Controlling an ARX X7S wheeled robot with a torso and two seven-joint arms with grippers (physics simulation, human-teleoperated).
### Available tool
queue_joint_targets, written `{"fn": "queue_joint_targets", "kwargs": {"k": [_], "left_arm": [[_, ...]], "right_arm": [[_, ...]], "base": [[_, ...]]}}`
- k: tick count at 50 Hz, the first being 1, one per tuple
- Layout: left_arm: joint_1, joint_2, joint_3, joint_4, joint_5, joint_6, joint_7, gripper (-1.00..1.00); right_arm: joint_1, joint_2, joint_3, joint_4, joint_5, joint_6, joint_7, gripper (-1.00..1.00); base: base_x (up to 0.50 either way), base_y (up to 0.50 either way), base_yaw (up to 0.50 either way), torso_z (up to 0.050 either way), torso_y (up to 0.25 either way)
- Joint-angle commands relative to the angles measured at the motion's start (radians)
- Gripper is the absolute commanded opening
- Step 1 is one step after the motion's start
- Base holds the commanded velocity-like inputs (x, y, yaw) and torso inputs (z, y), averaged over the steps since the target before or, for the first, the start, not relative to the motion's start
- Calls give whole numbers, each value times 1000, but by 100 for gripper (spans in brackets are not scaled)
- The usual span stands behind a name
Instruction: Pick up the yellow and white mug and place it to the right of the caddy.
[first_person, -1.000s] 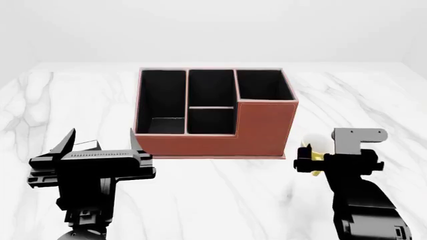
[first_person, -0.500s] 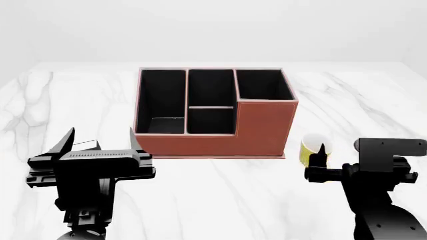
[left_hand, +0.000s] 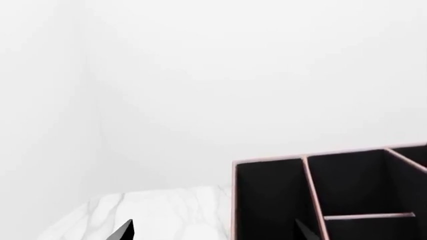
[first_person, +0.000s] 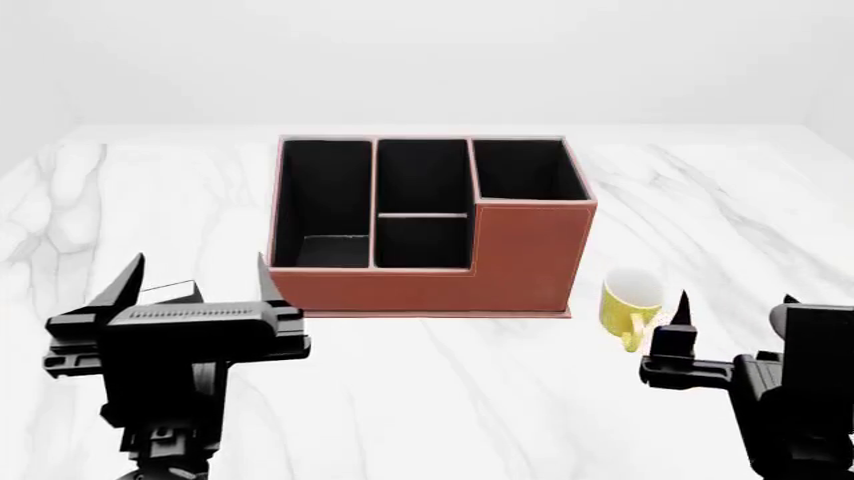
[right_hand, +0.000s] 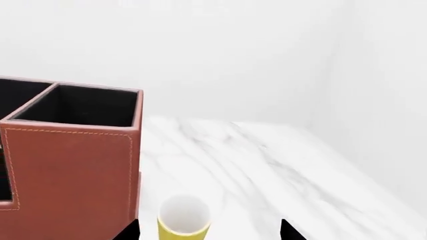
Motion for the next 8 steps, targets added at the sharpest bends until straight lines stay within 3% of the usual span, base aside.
{"fn": "queue_joint_targets", "kwargs": {"k": [1,5,8], "left_arm": [[10,2,-11,15,-8,17,6,100],[15,0,-11,31,-9,12,3,100],[18,-2,-12,41,-10,9,1,100]], "right_arm": [[-30,-7,54,-161,13,62,5,100],[-32,10,62,-199,48,82,34,100],[-55,82,85,-200,224,58,173,100]], "base": [[0,0,0,0,0],[0,0,0,0,0],[0,0,0,0,0]]}}
